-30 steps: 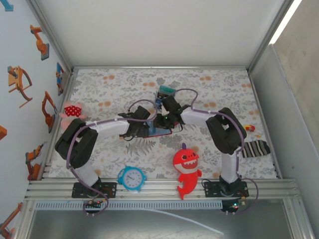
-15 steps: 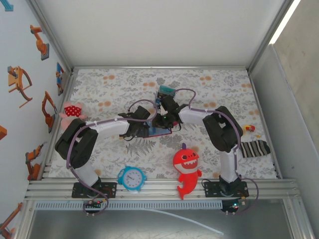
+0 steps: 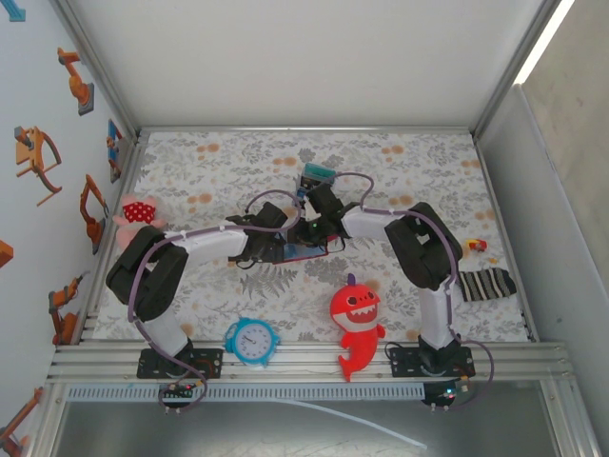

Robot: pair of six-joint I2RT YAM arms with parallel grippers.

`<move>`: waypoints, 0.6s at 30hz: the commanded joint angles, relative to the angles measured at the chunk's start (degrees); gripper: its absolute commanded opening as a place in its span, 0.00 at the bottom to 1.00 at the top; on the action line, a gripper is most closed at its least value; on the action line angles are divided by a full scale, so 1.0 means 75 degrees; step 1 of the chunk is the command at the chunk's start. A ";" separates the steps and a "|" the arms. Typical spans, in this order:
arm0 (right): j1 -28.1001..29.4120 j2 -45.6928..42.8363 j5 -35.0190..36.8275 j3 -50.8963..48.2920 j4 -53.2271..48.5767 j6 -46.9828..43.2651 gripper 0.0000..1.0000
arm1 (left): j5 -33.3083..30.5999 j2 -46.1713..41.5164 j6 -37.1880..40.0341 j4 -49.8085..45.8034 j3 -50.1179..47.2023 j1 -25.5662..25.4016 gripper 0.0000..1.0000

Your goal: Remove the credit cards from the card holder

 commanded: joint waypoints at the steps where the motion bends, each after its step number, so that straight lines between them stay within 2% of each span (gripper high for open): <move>1: 0.0026 0.0013 -0.0358 -0.0277 0.0267 0.0133 0.19 | 0.0027 0.0290 0.0108 -0.0266 -0.0010 0.0021 0.97; 11: -0.0179 -0.0280 -0.0982 -0.0956 0.1708 0.0644 0.12 | 0.0021 0.0291 0.0096 -0.0311 -0.0018 0.0019 0.97; 18: -0.0339 -0.0329 -0.0978 -0.1129 0.1884 0.0685 0.10 | -0.0020 0.0262 0.0098 -0.0368 -0.0046 0.0015 0.97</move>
